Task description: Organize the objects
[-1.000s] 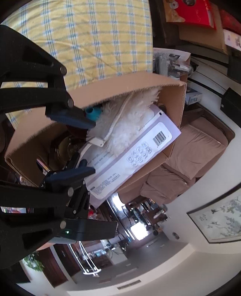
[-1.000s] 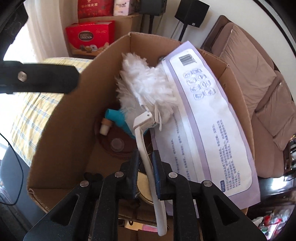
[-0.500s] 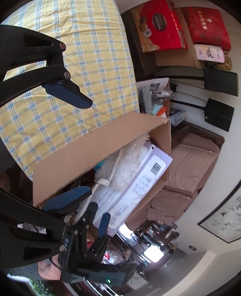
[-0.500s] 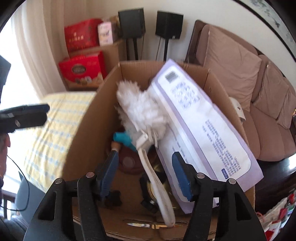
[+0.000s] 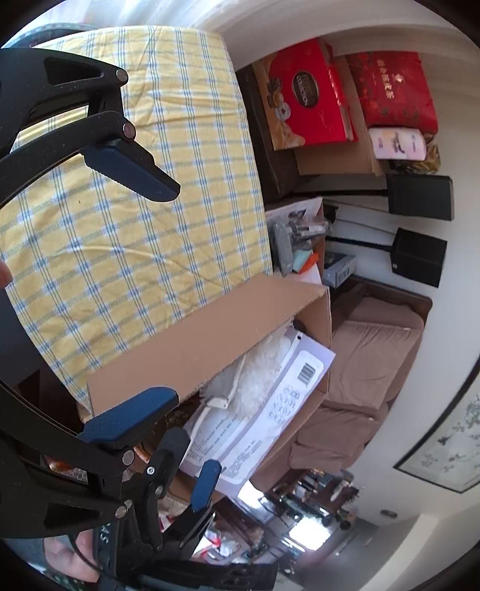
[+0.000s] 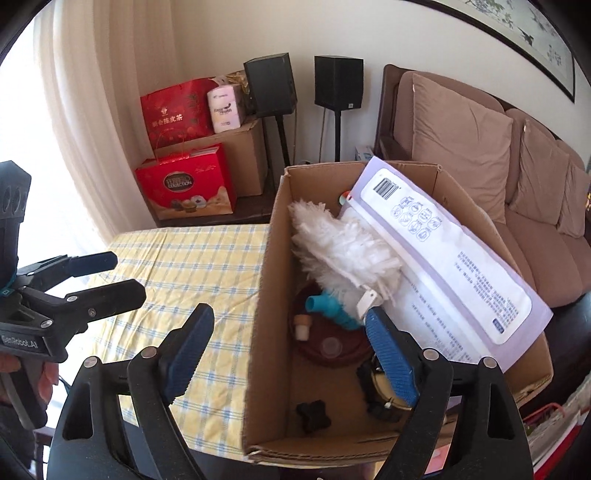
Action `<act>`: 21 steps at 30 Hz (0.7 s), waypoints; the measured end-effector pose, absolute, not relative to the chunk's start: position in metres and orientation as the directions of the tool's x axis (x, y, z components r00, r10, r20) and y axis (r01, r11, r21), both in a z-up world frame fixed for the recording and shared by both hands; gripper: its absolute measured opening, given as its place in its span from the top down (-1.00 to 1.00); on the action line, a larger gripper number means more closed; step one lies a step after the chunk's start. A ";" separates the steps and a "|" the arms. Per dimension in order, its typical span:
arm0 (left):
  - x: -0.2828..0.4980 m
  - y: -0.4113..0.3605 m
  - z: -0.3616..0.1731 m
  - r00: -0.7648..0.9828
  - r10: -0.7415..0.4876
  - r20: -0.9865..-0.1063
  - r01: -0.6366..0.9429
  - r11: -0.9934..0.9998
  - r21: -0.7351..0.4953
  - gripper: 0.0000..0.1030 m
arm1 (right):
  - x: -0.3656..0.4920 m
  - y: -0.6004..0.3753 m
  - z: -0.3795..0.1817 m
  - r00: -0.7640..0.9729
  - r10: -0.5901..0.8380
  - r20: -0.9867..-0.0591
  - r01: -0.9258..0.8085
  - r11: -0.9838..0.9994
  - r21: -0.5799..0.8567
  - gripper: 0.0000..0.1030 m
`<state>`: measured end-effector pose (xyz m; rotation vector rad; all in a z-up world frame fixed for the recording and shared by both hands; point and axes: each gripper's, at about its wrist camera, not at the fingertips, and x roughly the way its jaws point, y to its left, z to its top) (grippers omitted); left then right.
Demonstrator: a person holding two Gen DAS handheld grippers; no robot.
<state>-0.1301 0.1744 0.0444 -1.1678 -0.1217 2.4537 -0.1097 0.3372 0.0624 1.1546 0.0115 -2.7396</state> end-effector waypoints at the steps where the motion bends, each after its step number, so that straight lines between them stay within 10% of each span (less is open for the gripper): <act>1: -0.127 0.172 0.045 -0.568 0.392 -0.724 -0.325 -0.915 -0.241 -0.95 | -0.107 0.334 0.062 -0.691 -0.153 -0.707 0.156 -0.986 0.060 -0.73; 21: -0.062 0.103 0.023 -0.650 0.195 -0.734 -0.150 -0.980 -0.128 -1.00 | -0.041 0.300 0.057 -0.777 -0.109 -0.620 0.107 -0.993 0.040 -0.98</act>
